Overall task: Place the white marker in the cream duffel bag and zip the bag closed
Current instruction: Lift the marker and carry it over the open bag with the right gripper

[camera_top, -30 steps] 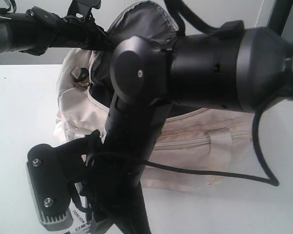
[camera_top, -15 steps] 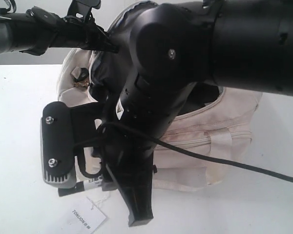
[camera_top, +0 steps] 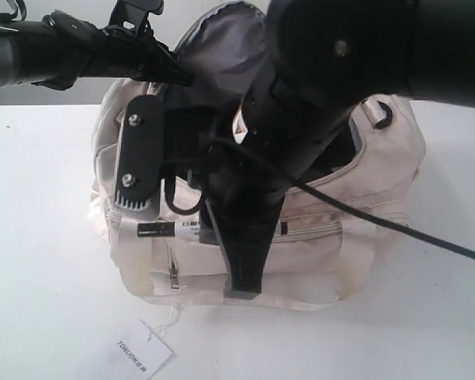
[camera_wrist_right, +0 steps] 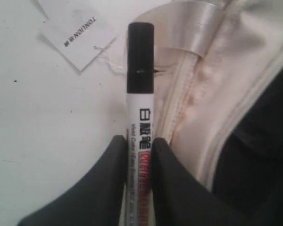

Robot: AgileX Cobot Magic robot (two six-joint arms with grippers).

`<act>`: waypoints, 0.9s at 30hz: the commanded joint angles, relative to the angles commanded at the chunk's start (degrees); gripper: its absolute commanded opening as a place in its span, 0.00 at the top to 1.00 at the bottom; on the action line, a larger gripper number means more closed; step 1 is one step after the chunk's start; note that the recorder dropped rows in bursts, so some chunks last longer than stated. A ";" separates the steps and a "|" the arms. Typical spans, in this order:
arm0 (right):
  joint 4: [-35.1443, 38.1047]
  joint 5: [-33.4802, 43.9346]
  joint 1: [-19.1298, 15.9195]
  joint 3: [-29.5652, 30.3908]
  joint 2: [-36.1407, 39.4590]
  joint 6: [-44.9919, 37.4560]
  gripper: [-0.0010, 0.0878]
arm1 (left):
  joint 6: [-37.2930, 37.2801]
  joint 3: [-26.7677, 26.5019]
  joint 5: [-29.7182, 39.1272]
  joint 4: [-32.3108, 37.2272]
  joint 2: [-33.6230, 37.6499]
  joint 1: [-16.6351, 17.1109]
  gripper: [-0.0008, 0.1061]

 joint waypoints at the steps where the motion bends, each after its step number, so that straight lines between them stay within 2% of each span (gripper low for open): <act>1: 0.00 -0.27 -0.67 0.00 -0.27 0.70 0.99 | 0.00 0.00 0.00 0.00 0.00 0.00 0.99; 10: 0.25 -6.23 -8.60 0.00 -3.28 10.77 0.99 | 0.00 0.00 0.00 0.00 0.00 0.00 0.99; 15: 0.25 -9.66 -13.37 0.00 -3.50 21.04 0.99 | 0.00 0.00 0.00 0.00 0.00 0.00 0.99; 18: 0.25 -14.23 -17.63 0.00 -3.50 27.95 0.99 | 0.00 0.00 0.00 0.00 0.00 0.00 0.99; 22: 0.25 -20.37 -21.14 0.12 -3.38 29.62 0.99 | 0.00 0.00 0.00 0.00 0.00 0.00 0.99; 27: 0.24 -21.60 -24.08 0.12 -0.56 33.62 0.99 | 0.00 0.00 0.00 0.00 0.00 0.00 0.99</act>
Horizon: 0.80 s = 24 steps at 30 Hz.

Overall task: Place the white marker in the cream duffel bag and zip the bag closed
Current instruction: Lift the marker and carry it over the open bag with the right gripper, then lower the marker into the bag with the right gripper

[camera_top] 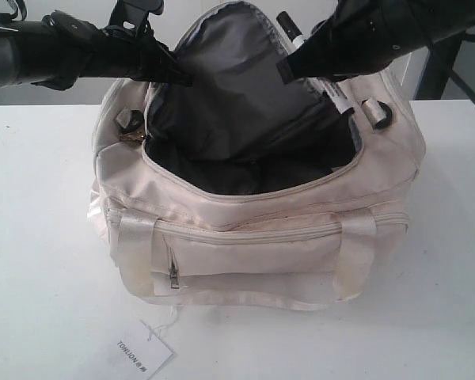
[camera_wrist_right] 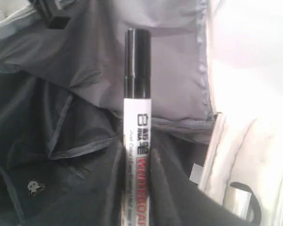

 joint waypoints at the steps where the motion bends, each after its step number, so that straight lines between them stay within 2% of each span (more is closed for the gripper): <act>1: 0.00 -0.52 -0.35 0.00 0.94 1.95 0.99 | 0.00 0.00 0.00 0.00 0.00 0.00 0.99; 9: 0.13 -2.93 -0.32 0.00 5.07 14.41 0.99 | 0.00 0.00 0.00 0.00 0.00 0.00 0.99; 15: 4.00 -2.20 -0.32 0.00 5.45 14.57 0.99 | 0.00 0.00 0.00 0.00 0.00 0.00 0.99; 17: 6.49 -1.62 -0.22 0.00 5.45 11.18 0.99 | 0.00 0.00 0.00 0.00 0.00 0.00 0.99; 24: 21.17 -0.52 -0.22 0.00 5.72 -8.70 0.99 | 0.00 0.00 0.00 0.00 0.00 0.00 0.99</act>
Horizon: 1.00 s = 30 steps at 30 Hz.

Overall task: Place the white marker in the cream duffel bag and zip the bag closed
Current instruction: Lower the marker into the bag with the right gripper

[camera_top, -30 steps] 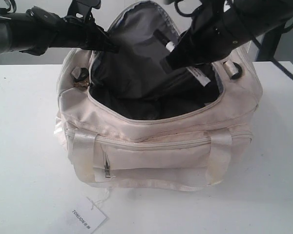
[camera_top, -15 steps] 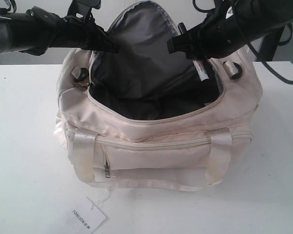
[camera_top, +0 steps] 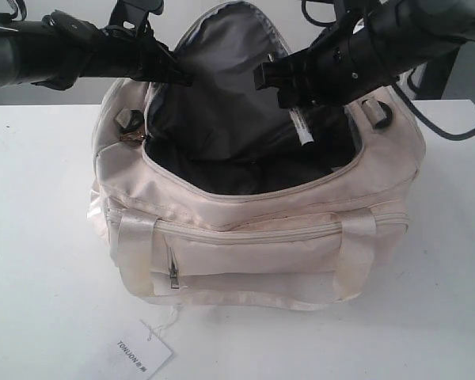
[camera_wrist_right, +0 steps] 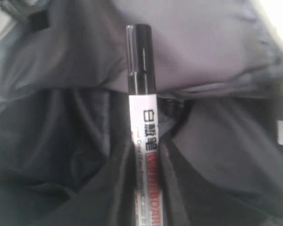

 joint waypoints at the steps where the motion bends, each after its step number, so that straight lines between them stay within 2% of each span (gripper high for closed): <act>1: 0.95 0.12 0.00 0.00 0.14 -1.88 0.99 | 0.00 0.00 0.00 0.00 0.00 0.00 0.99; 4: 6.16 1.75 0.00 0.00 1.83 -8.12 0.99 | 0.00 0.00 0.00 0.00 0.00 0.00 0.99; 9: 8.35 3.76 0.00 0.00 5.28 -10.32 0.99 | 0.00 0.00 0.00 0.00 0.00 0.00 0.99; 14: 21.29 7.50 0.00 0.00 7.50 -25.06 0.99 | 0.00 0.00 0.00 0.00 0.00 0.00 0.99; 17: 21.27 7.03 0.00 0.00 8.84 -25.14 0.99 | 0.00 0.00 0.00 0.00 0.00 0.00 0.99; 26: 19.43 0.94 0.00 0.00 12.02 -13.84 0.99 | 0.00 0.00 0.00 0.00 0.00 0.00 0.99; 29: 12.58 -0.59 0.00 0.00 12.79 -5.13 0.99 | 0.00 0.00 0.00 0.00 0.00 0.00 0.99; 30: 6.97 -1.05 0.00 0.00 12.94 1.69 0.99 | 0.00 0.00 0.00 0.00 0.00 0.00 0.99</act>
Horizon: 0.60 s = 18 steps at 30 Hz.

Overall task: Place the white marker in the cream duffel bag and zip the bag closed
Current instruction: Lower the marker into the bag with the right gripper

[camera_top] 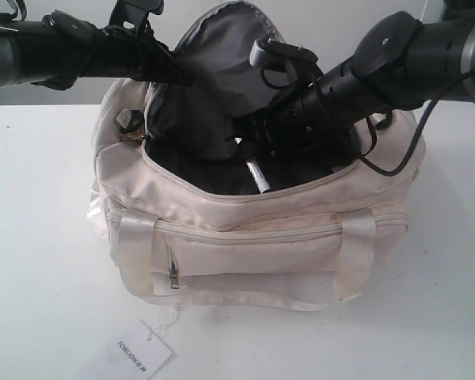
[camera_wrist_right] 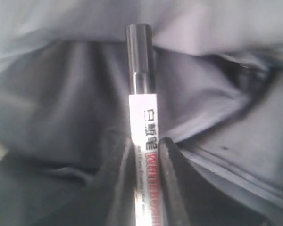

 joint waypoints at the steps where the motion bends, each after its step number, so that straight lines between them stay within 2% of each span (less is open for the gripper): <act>1: -2.67 -0.28 0.00 0.00 0.03 3.44 0.99 | 0.00 0.00 0.00 0.00 0.00 0.00 0.99; 2: -7.02 -0.41 0.00 0.00 0.03 9.76 0.99 | 0.00 0.00 0.00 0.00 0.00 0.00 0.99; 4: -13.62 -0.56 0.00 0.00 0.03 17.19 0.99 | 0.00 0.00 0.00 0.00 0.00 0.00 0.99; 7: -14.23 -0.45 0.00 0.00 0.03 17.78 0.99 | 0.00 0.00 0.00 0.00 0.00 0.00 0.99; 9: -15.14 -0.09 0.00 0.00 0.03 17.78 0.90 | 0.00 0.00 0.00 0.00 0.00 0.00 0.99; 10: -15.53 0.28 0.00 0.00 0.03 17.78 0.80 | 0.00 0.00 0.00 0.00 0.00 0.00 0.99; 12: -15.53 0.28 0.00 0.00 0.03 17.78 0.69 | 0.00 0.00 0.00 0.00 0.00 0.00 0.99; 15: -15.17 0.51 0.00 -0.11 0.03 17.78 0.58 | 0.00 0.00 0.00 0.00 0.00 0.00 0.99; 18: -10.72 0.41 0.00 -0.34 -2.07 17.38 0.58 | 0.00 0.00 0.00 0.00 0.00 0.00 0.99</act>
